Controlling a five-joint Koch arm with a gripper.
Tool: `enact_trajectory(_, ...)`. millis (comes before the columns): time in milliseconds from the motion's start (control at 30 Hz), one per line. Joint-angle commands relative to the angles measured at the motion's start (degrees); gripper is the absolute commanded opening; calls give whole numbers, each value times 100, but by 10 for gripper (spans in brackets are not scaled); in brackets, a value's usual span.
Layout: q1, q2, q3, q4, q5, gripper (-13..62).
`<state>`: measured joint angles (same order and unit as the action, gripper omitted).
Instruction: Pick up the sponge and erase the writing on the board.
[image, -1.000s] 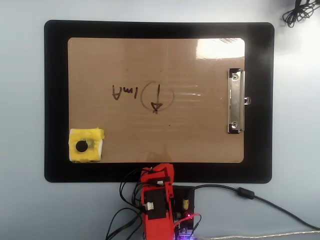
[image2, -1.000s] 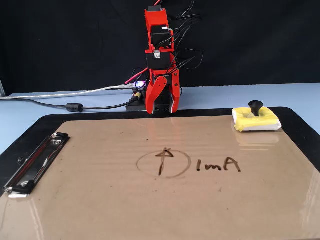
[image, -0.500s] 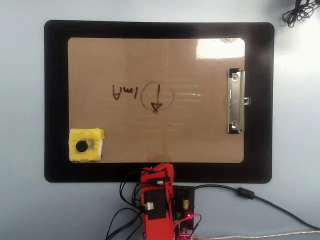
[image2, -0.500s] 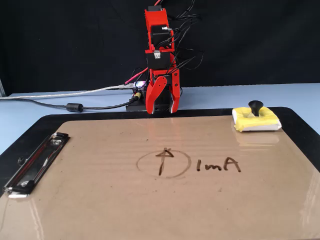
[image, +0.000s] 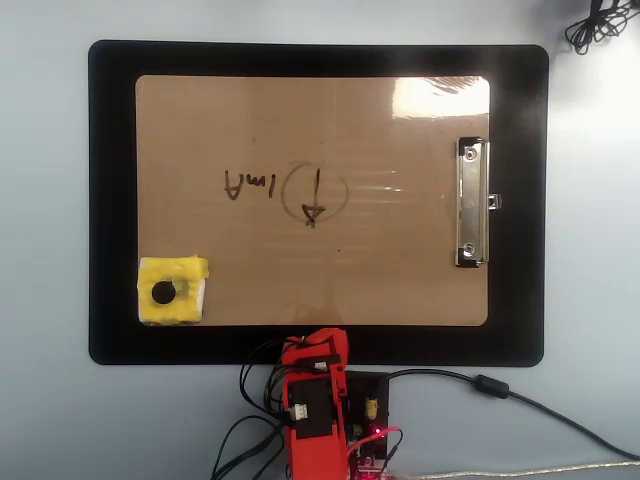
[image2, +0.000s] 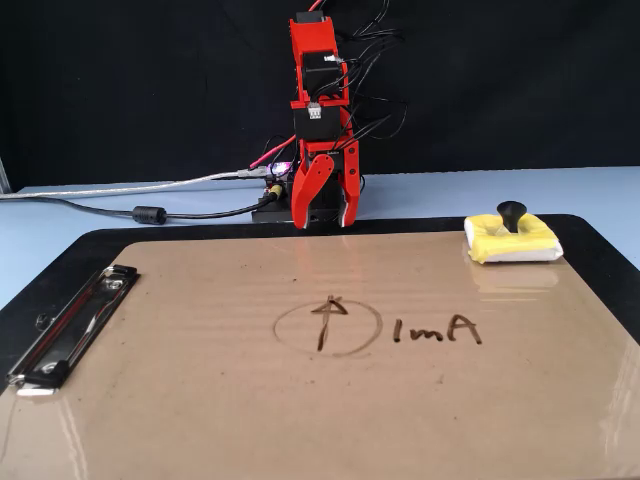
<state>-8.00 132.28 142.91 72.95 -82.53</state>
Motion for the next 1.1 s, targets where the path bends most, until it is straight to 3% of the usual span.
enact_trajectory(0,-35,246,-53,9,-26,337)
enact_trajectory(167,-554,281,-272,-466,0,335)
enact_trajectory(467,-3313,255,-1459,-2619,-853,333)
enact_trajectory(700,-5019,141,-1327,-5115,-1793,331)
enact_trajectory(1067,-5089,-2522,-149,-10151,-914,318)
